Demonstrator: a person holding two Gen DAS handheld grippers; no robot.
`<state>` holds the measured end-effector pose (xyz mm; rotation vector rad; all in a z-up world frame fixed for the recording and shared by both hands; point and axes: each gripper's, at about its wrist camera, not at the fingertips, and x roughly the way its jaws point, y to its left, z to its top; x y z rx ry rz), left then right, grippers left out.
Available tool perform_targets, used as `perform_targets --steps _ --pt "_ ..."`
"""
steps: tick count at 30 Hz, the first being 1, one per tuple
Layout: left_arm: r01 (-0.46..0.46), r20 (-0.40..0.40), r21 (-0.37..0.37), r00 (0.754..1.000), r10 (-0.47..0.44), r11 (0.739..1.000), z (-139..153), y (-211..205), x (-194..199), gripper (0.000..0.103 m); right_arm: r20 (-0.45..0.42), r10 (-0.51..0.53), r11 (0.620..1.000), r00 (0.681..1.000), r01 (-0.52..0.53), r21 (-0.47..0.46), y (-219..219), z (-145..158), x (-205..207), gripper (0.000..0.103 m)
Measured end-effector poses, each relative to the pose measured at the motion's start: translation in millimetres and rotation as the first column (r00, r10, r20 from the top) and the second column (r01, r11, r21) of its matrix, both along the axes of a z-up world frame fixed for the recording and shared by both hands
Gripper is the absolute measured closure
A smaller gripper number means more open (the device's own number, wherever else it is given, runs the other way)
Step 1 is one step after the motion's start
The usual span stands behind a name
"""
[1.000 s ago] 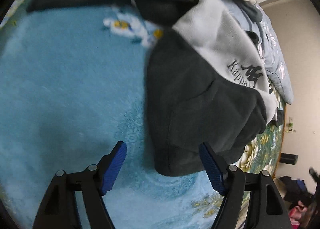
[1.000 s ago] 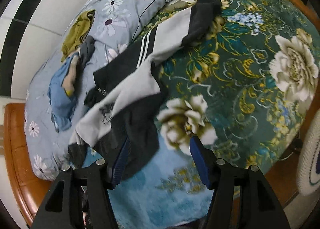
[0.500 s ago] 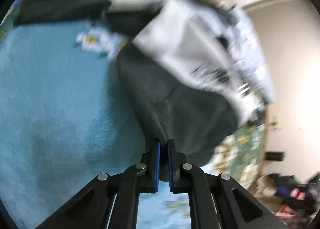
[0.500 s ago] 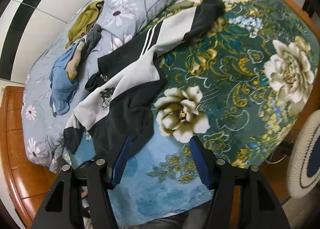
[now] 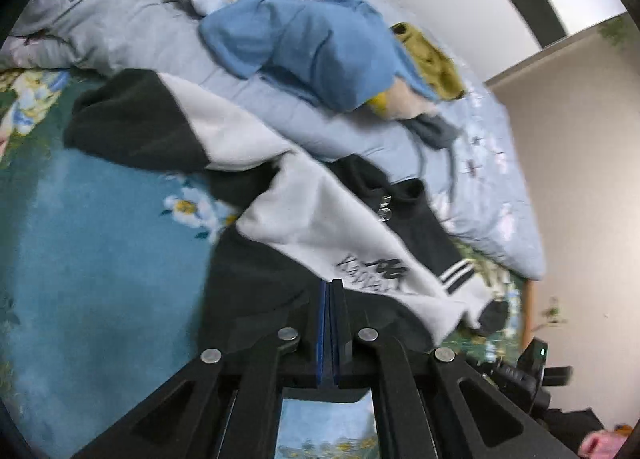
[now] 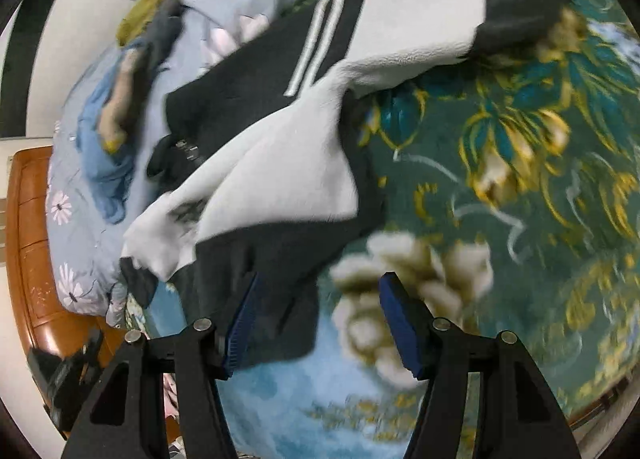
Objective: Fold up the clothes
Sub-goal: 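Grasp the sweatshirt hem with the left gripper and pull it straight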
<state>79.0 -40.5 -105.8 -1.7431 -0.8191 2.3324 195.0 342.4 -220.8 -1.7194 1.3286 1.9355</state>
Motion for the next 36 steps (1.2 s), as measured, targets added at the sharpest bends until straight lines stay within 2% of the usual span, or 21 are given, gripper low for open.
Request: perform_targets --steps 6,7,8,10,13,15,18,22,24,26,28,32,36 --pt "-0.117 0.074 -0.013 0.99 0.117 0.993 -12 -3 39 0.099 0.012 0.062 0.997 0.998 -0.062 -0.04 18 -44 -28 0.041" --pt "-0.126 0.087 -0.022 0.988 0.127 0.992 -12 -3 46 0.099 0.011 0.074 0.996 0.997 -0.073 -0.047 18 -48 -32 0.044" --pt "-0.132 0.098 -0.032 0.986 0.135 0.991 -12 -4 52 0.099 0.005 0.082 0.995 0.997 -0.081 -0.055 18 -50 -34 0.054" --pt "-0.147 0.114 -0.048 0.982 0.152 0.988 -12 -7 62 0.099 -0.011 0.109 0.992 0.994 -0.11 -0.065 14 -50 -39 0.066" --pt "-0.169 0.134 -0.07 0.975 0.177 0.983 -12 -12 75 0.099 -0.07 0.162 0.98 0.984 -0.168 -0.107 8 -41 -44 0.088" --pt "-0.185 0.144 -0.078 0.97 0.195 0.98 -12 -15 78 0.099 -0.131 0.185 0.97 0.974 -0.202 -0.136 5 -27 -50 0.089" --pt "-0.198 0.15 -0.085 0.966 0.209 0.977 -13 -17 76 0.098 -0.242 0.167 0.961 0.956 -0.213 -0.176 14 1 -73 0.09" --pt "-0.195 0.154 -0.087 0.966 0.206 0.977 -17 -16 66 0.092 -0.326 0.141 0.958 0.935 -0.212 -0.195 31 25 -120 0.091" --pt "-0.175 0.16 -0.095 0.969 0.189 0.98 -22 -13 60 0.078 -0.334 0.144 0.963 0.932 -0.21 -0.171 39 29 -152 0.091" --pt "-0.147 0.176 -0.106 0.971 0.164 0.984 -31 -8 54 0.072 -0.299 0.159 0.969 0.941 -0.206 -0.134 46 23 -177 0.091" --pt "-0.121 0.195 -0.114 0.971 0.141 0.986 -43 -4 49 0.072 -0.254 0.172 0.973 0.952 -0.204 -0.105 51 13 -196 0.091" --pt "-0.097 0.255 -0.117 0.959 0.124 0.988 -75 2 43 0.071 -0.215 0.184 0.972 0.959 -0.209 -0.103 50 -5 -201 0.091" --pt "-0.076 0.322 -0.114 0.941 0.109 0.991 -113 6 41 0.071 -0.235 0.208 0.965 0.95 -0.239 -0.11 48 -4 -200 0.088"
